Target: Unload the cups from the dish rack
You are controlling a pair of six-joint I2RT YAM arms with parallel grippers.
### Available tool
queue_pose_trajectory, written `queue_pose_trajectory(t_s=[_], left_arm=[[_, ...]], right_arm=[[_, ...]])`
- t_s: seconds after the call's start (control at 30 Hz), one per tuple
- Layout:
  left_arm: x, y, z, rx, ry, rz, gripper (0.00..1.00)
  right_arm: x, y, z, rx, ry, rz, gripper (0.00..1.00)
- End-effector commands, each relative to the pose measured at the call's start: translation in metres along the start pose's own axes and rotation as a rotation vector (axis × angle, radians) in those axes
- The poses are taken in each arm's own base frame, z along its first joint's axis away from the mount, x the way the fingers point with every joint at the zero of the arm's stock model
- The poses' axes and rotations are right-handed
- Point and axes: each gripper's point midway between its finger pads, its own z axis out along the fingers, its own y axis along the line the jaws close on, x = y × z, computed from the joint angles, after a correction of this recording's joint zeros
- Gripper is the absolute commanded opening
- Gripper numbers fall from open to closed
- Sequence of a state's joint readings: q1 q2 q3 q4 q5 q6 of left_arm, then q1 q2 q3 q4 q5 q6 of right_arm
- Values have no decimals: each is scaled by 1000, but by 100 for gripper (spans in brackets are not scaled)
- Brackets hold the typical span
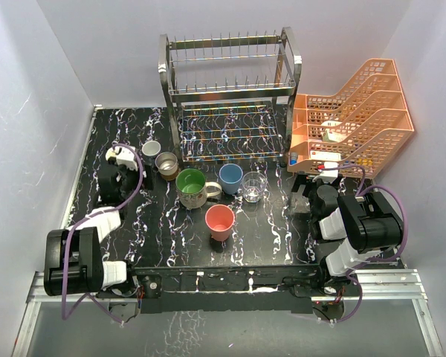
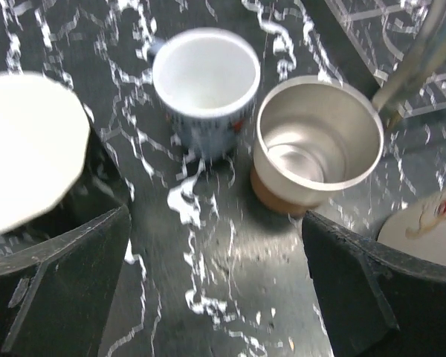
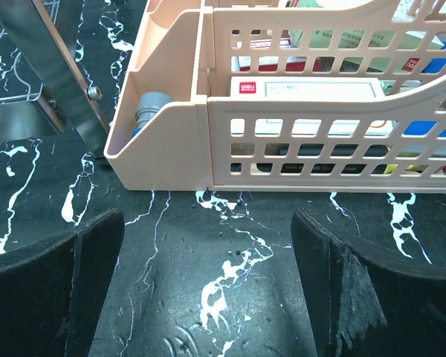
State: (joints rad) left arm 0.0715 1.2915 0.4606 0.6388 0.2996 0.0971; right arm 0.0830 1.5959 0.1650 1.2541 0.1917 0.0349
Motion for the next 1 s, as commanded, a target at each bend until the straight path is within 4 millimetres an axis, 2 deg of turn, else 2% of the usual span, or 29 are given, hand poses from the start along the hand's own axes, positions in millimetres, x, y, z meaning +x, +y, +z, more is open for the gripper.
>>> queue_pose_trajectory(t_s=[0.0, 0.27, 0.37, 0.47, 0.63, 0.73, 0.87, 0.97], left_arm=[[8, 2, -11, -20, -47, -5, 97], [43, 5, -11, -63, -88, -48, 97], [44, 8, -11, -94, -151, -61, 97], [54, 9, -11, -105, -165, -60, 97], [71, 12, -2, -111, -99, -78, 97], [69, 16, 4, -122, -99, -89, 97], [75, 28, 12, -175, -41, -119, 97], [75, 27, 11, -175, -42, -119, 97]], right_arm=[[-24, -4, 1, 20, -87, 26, 98], [-24, 1, 4, -5, -85, 13, 98], [-23, 13, 5, -79, -80, -24, 98], [-23, 15, 5, -90, -79, -28, 98], [-22, 13, 8, -85, -67, -22, 98], [-21, 12, 9, -75, -62, -17, 98], [-20, 10, 10, -64, -56, -8, 98], [-20, 9, 10, -62, -55, -8, 98]])
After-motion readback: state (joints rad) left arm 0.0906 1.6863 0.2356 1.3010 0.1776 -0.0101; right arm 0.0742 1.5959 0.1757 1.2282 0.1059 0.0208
